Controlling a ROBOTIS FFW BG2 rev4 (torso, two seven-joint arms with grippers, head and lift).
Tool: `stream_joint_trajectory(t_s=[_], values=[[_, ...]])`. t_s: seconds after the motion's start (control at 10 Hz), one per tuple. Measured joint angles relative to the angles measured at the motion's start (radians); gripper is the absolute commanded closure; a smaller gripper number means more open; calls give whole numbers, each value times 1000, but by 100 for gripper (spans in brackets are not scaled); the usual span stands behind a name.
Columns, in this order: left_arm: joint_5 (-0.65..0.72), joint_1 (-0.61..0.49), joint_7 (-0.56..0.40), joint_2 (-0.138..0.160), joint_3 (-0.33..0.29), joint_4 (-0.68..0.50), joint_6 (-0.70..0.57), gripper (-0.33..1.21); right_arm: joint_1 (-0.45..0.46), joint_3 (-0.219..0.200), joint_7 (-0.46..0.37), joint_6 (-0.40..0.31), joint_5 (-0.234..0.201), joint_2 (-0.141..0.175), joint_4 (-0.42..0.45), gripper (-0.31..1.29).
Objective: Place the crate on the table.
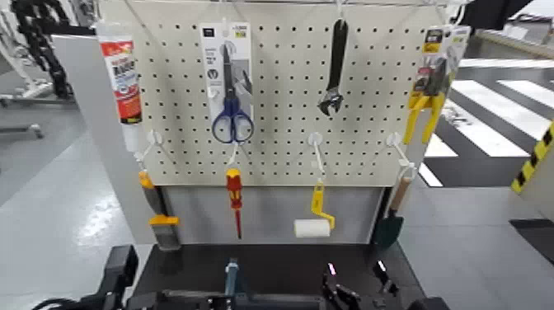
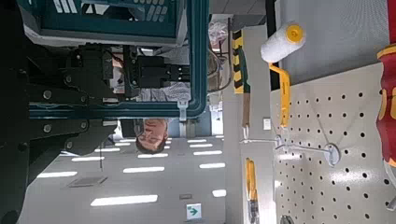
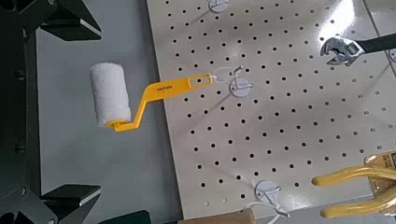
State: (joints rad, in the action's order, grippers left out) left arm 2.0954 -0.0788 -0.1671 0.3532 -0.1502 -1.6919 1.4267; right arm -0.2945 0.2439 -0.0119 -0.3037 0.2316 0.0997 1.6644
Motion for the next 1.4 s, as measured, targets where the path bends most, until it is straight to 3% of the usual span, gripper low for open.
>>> stream_joint_trajectory(t_s=[0.7,1.4], values=[[0,13,3,-6,15,19,-7,118,-2,0,0,-5,2,-2,-2,14],[-10,100,1,-11,74,131,-43,118,-6,0,-2,-23,11,-4,-5,14]])
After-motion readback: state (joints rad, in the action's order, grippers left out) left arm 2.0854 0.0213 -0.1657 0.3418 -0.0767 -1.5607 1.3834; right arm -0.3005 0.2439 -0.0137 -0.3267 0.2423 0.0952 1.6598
